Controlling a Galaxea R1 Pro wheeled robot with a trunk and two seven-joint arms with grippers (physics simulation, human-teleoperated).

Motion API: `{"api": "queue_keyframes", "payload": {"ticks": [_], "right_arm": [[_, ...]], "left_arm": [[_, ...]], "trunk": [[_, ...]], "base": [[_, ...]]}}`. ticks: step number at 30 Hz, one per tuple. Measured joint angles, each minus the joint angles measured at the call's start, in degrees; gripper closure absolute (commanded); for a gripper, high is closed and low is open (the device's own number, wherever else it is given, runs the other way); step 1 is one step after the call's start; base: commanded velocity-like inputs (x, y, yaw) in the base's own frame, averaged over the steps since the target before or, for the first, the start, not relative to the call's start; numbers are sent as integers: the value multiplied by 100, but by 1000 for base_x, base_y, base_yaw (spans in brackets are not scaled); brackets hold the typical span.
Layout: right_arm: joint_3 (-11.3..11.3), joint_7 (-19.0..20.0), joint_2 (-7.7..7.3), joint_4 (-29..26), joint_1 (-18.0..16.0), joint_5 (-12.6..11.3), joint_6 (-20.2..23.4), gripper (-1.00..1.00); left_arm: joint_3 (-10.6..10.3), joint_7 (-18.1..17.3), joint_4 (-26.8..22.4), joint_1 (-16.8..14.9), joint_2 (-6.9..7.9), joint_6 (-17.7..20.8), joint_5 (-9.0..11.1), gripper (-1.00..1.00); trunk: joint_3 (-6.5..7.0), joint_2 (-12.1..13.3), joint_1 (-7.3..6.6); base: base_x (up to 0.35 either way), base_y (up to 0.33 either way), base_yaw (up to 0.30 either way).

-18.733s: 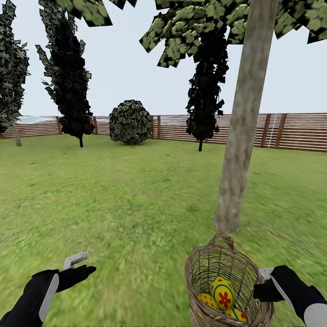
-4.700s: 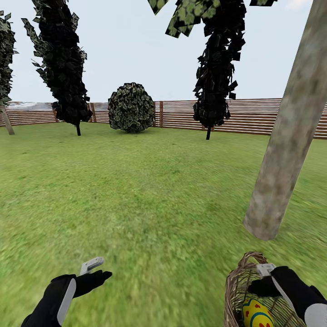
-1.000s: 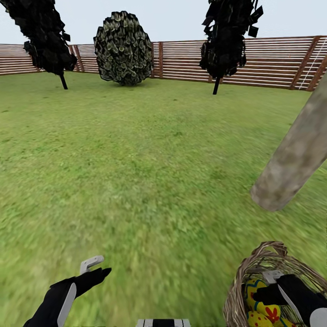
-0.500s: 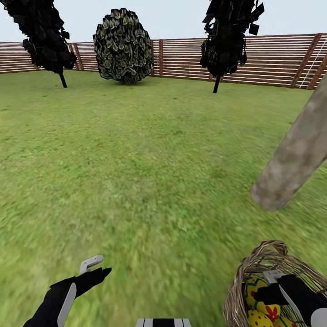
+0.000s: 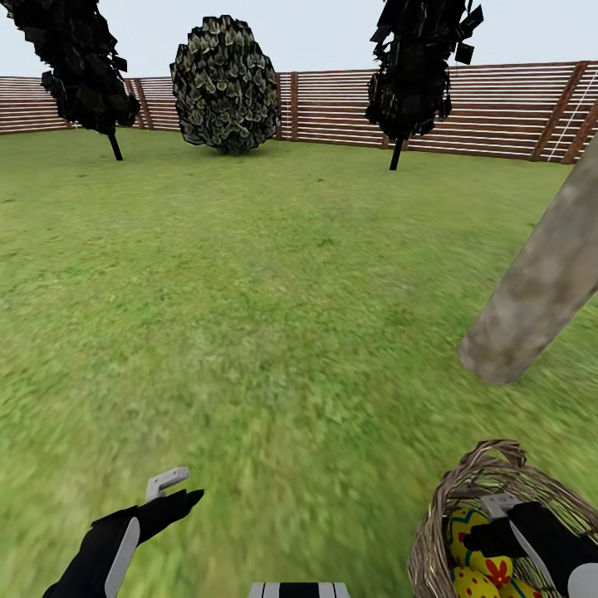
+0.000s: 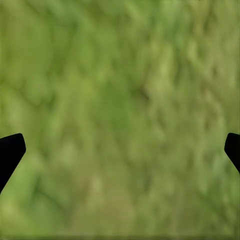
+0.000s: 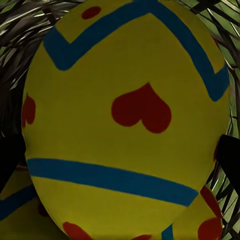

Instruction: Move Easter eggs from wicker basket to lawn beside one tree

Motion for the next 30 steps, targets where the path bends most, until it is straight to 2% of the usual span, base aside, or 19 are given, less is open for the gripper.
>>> {"api": "queue_keyframes", "payload": {"ticks": [24,30], "right_arm": [[0,-8,16,4,-2,49,-10,100],[-8,-1,18,-1,-3,-7,-3,100]], "left_arm": [[0,0,8,0,-9,-2,-8,-100],[-4,1,10,0,-121,-2,-32,-100]], "trunk": [[0,0,0],[0,0,3]], "base": [[0,0,0],[-211,0,0]]}}
